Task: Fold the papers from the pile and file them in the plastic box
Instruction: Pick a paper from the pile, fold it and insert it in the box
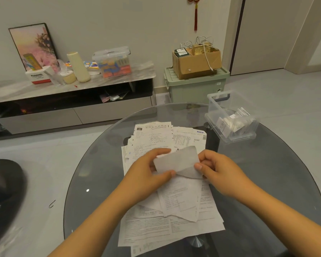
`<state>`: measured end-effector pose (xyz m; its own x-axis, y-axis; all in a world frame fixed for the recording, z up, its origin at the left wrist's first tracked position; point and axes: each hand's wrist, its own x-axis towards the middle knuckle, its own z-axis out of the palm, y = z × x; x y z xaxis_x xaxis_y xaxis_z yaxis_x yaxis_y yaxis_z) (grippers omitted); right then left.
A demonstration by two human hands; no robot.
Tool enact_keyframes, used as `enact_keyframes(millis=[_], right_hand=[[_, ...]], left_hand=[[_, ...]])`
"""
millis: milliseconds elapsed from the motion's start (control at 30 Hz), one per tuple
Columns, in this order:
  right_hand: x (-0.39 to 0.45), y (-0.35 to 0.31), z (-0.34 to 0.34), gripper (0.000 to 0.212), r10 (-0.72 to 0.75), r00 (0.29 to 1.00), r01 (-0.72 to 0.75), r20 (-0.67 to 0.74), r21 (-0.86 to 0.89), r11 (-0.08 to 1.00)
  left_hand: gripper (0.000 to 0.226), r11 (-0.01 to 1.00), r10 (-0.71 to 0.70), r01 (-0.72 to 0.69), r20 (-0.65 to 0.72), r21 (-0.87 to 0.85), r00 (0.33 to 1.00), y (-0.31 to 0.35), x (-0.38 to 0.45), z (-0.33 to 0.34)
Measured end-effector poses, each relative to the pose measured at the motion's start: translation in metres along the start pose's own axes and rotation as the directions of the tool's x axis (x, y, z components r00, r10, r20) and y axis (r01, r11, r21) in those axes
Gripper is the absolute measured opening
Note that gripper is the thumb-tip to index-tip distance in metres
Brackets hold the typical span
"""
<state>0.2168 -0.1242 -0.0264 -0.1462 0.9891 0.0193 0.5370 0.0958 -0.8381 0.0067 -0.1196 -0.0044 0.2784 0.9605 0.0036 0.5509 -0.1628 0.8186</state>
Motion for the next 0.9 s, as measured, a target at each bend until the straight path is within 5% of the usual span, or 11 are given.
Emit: enact_keyframes(millis=[167,567,767,901], right_hand=[[0.002,0.002,0.003,0.008,0.083,0.996,-0.082,-0.017,0.058,0.995],[-0.002,0.006,0.018,0.092,0.083,0.995,-0.092,-0.048,-0.248,0.964],[-0.003,0.009,0.008,0.053,-0.072,0.997,0.083,0.042,-0.520,0.850],[-0.004,0.014,0.008,0.054,-0.061,0.991,0.116,0.121,-0.535,0.837]], left_hand=[[0.079,0.996,-0.032,0.038,-0.066,0.084,0.997,-0.007,0.007,0.015],[0.095,0.954,-0.036,0.052,-0.061,0.294,0.997,-0.020,0.015,0.037],[0.059,0.788,0.200,-0.237,0.128,0.568,0.971,-0.026,0.016,0.025],[0.058,0.778,0.202,-0.272,0.185,0.566,0.962,-0.031,0.018,0.023]])
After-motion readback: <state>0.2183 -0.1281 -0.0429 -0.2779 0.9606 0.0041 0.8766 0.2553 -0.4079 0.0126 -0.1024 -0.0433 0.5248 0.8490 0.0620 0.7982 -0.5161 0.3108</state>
